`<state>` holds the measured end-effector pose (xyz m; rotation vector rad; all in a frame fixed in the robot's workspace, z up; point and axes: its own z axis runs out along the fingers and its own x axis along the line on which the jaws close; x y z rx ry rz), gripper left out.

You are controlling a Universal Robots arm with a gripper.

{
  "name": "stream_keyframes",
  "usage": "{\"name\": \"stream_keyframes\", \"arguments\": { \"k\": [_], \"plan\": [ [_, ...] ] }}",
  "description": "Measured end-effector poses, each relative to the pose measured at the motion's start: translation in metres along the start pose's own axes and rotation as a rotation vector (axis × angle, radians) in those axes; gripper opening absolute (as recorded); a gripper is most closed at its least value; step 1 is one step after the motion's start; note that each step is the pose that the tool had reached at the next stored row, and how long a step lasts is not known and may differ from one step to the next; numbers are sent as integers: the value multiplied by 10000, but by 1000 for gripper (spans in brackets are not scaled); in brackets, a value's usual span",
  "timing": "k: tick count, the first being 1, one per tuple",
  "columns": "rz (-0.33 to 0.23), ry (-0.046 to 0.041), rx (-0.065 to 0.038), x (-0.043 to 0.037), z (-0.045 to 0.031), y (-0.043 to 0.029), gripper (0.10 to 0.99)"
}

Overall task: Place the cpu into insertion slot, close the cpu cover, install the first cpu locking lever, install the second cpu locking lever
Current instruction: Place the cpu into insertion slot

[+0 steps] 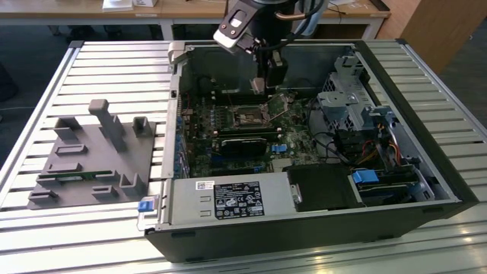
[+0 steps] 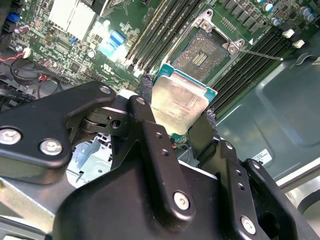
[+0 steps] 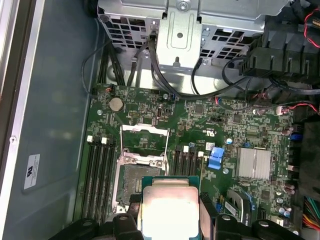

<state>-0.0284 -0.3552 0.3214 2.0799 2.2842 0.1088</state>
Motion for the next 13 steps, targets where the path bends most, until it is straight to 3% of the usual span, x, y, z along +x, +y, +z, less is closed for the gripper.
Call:
{"name": "stream_keyframes", "arguments": {
  "k": [13],
  "plan": [
    [1, -1, 5, -1, 66, -6, 537]
  ]
}}
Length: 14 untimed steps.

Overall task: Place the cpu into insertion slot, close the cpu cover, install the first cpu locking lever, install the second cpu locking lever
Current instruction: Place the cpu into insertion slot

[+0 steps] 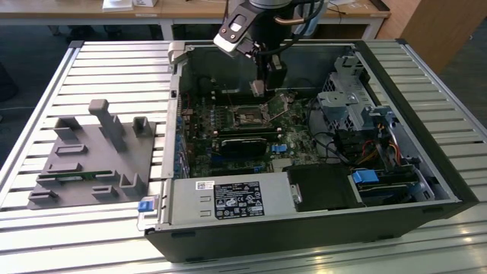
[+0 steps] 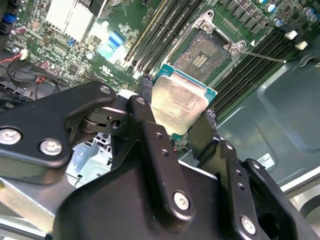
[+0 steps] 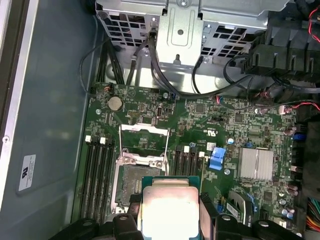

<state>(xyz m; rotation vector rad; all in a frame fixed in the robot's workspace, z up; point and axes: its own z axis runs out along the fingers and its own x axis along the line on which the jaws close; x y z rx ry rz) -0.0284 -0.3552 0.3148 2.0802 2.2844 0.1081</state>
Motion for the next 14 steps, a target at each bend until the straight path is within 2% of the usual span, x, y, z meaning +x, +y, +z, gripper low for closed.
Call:
{"name": "stream_keyframes", "arguments": {
  "k": [14],
  "plan": [
    [0, 2, 25, -1, 64, -5, 537]
  ]
}}
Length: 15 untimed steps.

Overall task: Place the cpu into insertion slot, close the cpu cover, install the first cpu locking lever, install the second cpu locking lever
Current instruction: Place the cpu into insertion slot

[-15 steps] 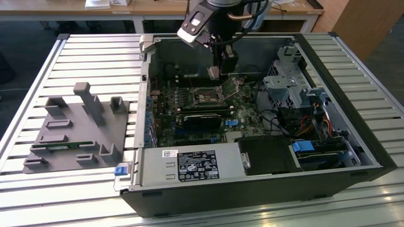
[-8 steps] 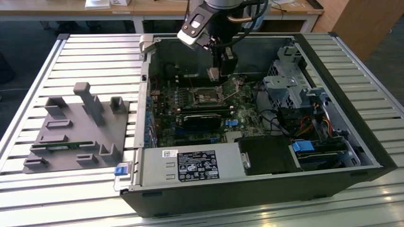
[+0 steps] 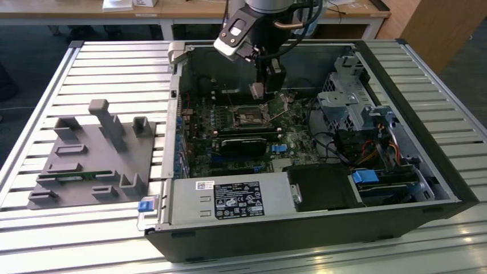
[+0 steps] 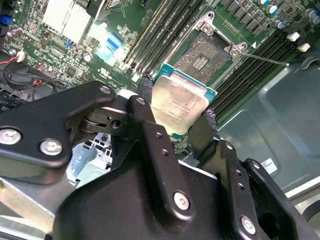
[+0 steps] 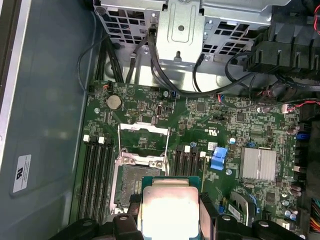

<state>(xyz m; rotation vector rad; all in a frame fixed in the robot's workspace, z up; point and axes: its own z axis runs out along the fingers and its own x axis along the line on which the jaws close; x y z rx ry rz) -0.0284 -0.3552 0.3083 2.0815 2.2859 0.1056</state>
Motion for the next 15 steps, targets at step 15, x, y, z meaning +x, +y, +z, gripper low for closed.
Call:
{"name": "stream_keyframes", "arguments": {
  "k": [15],
  "plan": [
    [0, 0, 1, -1, 43, -4, 537]
  ]
}}
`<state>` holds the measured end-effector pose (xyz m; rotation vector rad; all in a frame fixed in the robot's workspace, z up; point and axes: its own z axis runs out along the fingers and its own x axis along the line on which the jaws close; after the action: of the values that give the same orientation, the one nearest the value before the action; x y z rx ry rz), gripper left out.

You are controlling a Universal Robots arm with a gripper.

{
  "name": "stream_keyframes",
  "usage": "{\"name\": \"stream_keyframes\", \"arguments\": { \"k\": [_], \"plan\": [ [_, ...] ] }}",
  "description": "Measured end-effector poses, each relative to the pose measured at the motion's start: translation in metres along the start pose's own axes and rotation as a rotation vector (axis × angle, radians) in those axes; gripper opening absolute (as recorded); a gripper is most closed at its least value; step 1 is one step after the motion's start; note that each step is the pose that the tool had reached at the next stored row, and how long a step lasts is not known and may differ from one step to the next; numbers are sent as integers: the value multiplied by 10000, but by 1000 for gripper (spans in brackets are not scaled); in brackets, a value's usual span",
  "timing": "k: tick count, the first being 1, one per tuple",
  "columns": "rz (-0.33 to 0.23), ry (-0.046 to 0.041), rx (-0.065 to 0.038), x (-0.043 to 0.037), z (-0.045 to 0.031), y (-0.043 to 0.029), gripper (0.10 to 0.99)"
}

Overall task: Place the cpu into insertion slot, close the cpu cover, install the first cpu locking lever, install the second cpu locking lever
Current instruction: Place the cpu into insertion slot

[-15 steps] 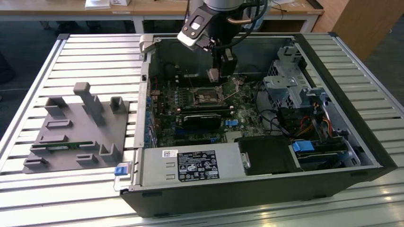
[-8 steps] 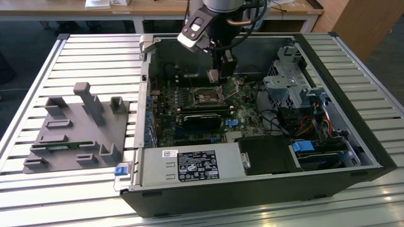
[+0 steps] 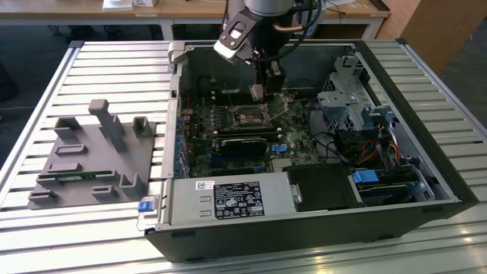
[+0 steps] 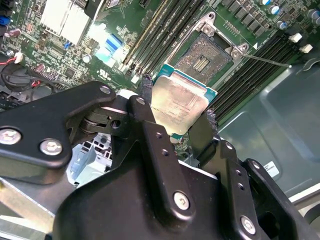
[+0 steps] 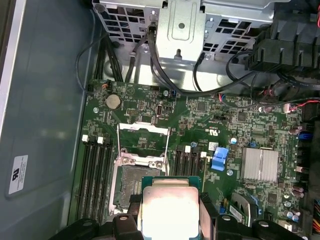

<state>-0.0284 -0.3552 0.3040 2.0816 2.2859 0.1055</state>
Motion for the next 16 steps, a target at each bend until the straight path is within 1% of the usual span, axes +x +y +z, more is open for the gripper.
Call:
{"name": "stream_keyframes", "arguments": {
  "k": [7, 9, 13, 16],
  "plan": [
    [-2, -5, 0, 0, 16, -1, 537],
    [2, -15, 7, 0, 83, -7, 537],
    [37, -18, 9, 19, 106, -13, 537],
    [218, -32, 7, 35, 119, -26, 537]
  ]
}}
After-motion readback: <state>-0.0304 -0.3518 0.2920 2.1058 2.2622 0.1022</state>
